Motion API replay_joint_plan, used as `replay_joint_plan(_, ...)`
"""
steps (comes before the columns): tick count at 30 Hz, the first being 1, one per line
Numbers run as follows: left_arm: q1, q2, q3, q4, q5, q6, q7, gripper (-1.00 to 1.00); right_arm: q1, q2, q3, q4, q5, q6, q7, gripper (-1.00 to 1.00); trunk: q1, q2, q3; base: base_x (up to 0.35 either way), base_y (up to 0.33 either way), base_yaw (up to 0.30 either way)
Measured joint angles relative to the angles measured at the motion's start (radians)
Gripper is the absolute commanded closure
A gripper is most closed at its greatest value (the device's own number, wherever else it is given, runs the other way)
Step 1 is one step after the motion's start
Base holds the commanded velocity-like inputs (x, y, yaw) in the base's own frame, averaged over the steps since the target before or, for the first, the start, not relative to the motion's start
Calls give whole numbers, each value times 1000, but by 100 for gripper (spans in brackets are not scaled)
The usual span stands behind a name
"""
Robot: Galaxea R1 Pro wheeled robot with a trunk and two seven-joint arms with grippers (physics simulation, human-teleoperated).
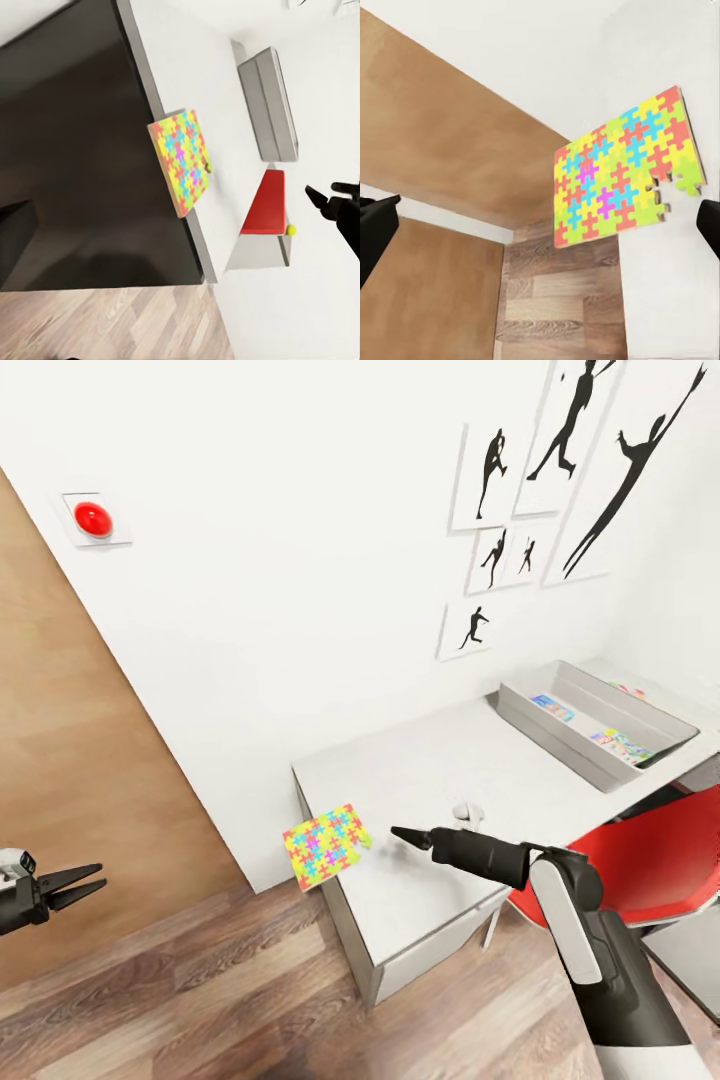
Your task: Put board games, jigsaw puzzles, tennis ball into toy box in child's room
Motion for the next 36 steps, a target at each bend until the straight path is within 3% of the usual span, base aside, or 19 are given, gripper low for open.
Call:
replay_joint_plan(2, 0, 0, 0, 0, 0, 0, 0, -100, 18, 1, 1, -6, 1, -23, 15, -100, 0, 0, 3, 0, 0, -155)
replay_joint_plan(6, 0, 0, 0, 0, -1, -1, 0, -100, 89, 1, 4, -21, 6, -144, 75, -100, 0, 0, 9, 0, 0, -149)
replay_joint_plan(9, 0, -1, 1, -1, -1, -3, 0, -100, 169, 1, 5, -27, 11, -266, 155, -100, 0, 0, 13, 0, 0, -145)
replay_joint_plan(14, 0, -2, 1, -1, -2, -4, 0, -100, 239, 1, 5, -30, 13, -362, 259, -100, 0, 0, 20, 0, 0, -140)
replay_joint_plan(20, 0, -2, 1, -2, -3, -4, 0, -100, 267, 1, 5, -32, 15, -403, 325, -100, 0, 0, 27, 0, 0, -104)
replay_joint_plan(36, 0, -6, 1, -2, -3, -6, 0, -100, 277, 1, -3, -32, 28, -421, 354, -100, 0, 0, 30, 0, 0, -15)
